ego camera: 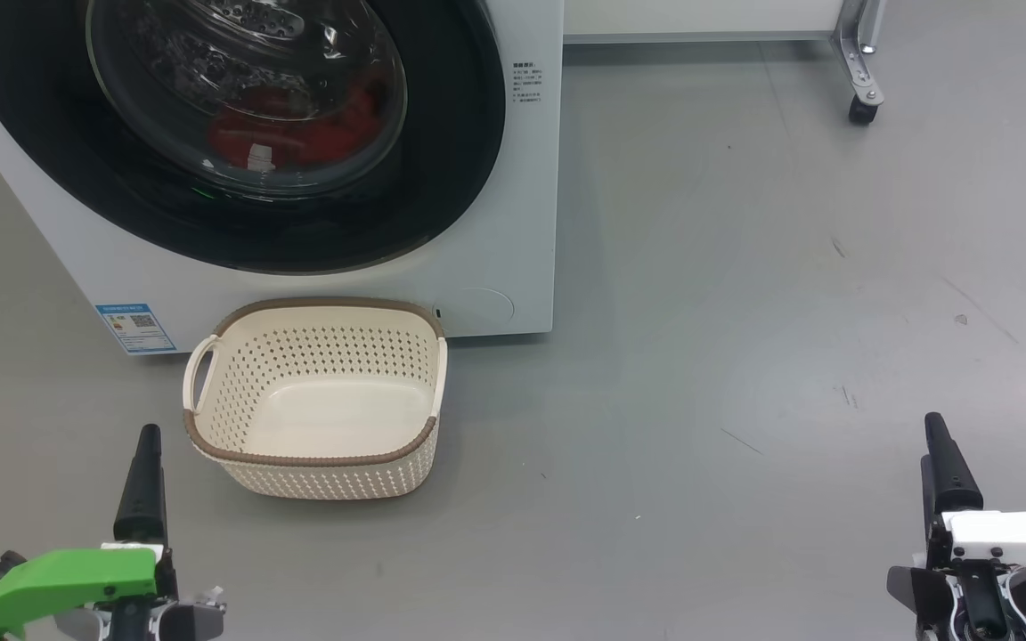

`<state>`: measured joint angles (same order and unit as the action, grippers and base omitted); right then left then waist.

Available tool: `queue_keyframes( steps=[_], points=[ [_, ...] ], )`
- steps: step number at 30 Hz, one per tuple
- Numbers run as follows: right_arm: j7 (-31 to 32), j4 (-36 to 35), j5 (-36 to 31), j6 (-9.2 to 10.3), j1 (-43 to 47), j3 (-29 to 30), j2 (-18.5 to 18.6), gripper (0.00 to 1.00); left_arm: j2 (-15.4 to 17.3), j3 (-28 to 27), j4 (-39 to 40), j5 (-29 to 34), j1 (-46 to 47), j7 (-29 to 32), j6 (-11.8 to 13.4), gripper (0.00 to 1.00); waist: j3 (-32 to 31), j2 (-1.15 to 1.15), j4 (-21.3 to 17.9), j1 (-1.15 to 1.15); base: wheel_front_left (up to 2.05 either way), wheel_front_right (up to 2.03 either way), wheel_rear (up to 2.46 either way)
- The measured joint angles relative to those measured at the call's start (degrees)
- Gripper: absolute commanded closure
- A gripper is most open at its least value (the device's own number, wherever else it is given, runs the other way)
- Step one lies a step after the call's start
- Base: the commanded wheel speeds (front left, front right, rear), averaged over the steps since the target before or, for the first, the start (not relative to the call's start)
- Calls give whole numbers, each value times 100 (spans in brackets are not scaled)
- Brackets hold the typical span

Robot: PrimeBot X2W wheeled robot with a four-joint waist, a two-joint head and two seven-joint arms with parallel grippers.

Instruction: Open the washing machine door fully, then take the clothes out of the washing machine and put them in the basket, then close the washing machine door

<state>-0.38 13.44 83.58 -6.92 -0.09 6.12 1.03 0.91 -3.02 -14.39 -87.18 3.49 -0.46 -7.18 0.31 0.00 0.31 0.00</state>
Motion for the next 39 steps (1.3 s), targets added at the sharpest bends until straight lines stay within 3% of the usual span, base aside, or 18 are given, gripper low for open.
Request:
queue_keyframes(
  steps=[12,30,39],
  points=[
    [-216,-408,-853,-1,0,1,66,0,4,-16,366,532,1,-223,0,0,-7,0,36,0,0,0,0],
    [-572,-869,-2666,68,1,-282,192,0,126,292,765,2806,1,-575,0,0,46,0,93,0,0,0,0],
    [-761,-906,-3738,275,63,-573,325,0,203,532,771,4101,-22,-755,0,0,86,0,102,0,0,0,0]
  ],
)
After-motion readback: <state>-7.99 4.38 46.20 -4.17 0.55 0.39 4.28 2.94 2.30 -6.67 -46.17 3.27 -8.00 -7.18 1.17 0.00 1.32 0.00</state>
